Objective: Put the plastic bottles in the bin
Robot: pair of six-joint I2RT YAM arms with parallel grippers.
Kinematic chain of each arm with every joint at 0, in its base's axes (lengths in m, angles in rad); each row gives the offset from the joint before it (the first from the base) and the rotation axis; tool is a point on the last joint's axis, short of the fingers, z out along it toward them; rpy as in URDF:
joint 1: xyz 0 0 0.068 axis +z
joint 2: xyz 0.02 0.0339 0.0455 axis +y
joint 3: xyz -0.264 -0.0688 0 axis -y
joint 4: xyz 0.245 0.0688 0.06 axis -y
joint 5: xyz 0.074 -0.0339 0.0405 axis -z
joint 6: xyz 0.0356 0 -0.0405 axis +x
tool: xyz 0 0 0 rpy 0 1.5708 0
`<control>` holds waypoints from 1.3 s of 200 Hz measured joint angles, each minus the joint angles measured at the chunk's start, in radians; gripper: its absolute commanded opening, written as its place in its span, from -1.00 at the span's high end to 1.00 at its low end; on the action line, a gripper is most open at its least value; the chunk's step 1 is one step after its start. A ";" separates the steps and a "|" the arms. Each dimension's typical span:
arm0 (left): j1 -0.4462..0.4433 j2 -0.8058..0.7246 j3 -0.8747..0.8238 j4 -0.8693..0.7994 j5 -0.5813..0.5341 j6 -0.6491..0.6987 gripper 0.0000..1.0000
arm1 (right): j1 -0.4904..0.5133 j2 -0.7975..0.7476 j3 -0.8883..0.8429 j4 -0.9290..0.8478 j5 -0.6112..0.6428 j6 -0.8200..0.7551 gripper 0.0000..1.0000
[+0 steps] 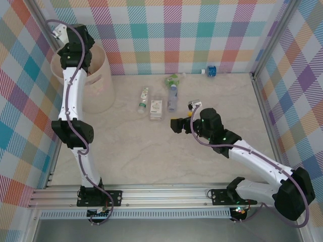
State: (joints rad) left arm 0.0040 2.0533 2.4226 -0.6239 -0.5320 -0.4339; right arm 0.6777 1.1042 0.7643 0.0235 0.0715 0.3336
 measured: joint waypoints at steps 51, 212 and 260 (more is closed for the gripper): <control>-0.080 -0.174 -0.277 0.072 0.114 0.000 -1.00 | -0.035 0.000 0.000 -0.071 0.075 0.070 -0.99; -0.386 -0.492 -0.814 0.175 0.226 -0.034 -1.00 | -0.076 0.070 0.049 -0.191 0.070 0.180 -0.99; -0.487 -0.471 -0.850 0.119 0.185 -0.022 -1.00 | -0.076 0.071 0.049 -0.191 0.075 0.188 -0.99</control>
State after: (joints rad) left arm -0.4831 1.5826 1.5723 -0.5053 -0.3473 -0.4561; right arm 0.6014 1.1751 0.8135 -0.1673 0.1467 0.5213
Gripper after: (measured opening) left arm 0.999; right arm 0.996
